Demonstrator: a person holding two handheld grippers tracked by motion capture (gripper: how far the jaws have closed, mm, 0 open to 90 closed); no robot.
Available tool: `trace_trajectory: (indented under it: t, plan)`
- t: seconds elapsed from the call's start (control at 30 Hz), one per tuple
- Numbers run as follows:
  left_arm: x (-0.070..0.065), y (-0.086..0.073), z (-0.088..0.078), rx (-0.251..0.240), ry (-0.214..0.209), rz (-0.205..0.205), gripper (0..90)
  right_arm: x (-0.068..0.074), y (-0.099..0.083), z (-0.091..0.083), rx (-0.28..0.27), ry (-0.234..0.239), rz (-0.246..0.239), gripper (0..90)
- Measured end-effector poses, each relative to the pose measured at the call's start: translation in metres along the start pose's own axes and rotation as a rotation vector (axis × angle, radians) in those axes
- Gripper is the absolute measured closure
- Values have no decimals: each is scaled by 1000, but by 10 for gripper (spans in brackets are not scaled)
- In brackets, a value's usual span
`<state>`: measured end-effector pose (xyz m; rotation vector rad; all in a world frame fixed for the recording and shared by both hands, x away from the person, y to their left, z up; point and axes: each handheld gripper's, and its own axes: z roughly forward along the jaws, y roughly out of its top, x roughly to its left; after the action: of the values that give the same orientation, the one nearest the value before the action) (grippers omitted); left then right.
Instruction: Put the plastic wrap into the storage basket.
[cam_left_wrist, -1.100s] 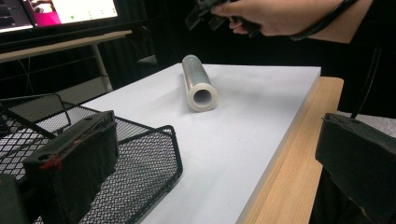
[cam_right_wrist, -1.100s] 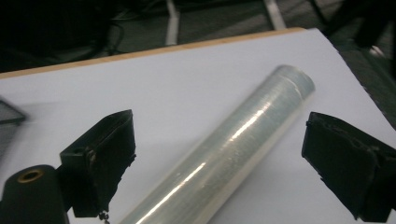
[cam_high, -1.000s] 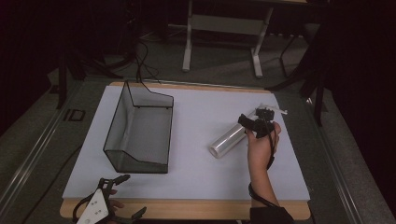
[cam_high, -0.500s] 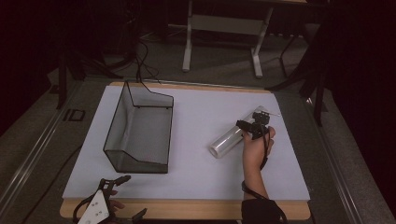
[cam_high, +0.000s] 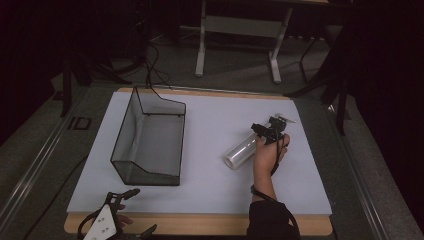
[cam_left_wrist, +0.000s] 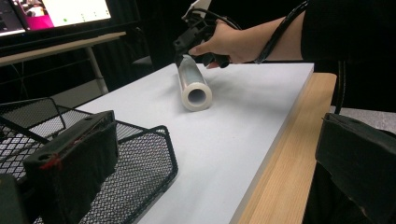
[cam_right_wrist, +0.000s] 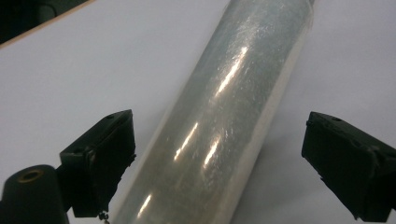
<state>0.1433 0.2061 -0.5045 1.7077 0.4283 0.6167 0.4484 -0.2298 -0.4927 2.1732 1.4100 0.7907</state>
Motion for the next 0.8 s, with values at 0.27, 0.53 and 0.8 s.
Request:
trace_trajectory:
  t: [0.27,0.53,0.8]
  plan:
    - [0,0,0,0,-1,2,0,2,-9,14,55,5,21,96]
    - [0,0,0,3,4,4,0,5,-14,22,122,39,77,132]
    - [1,0,-1,2,9,4,0,8,-10,24,170,46,103,189]
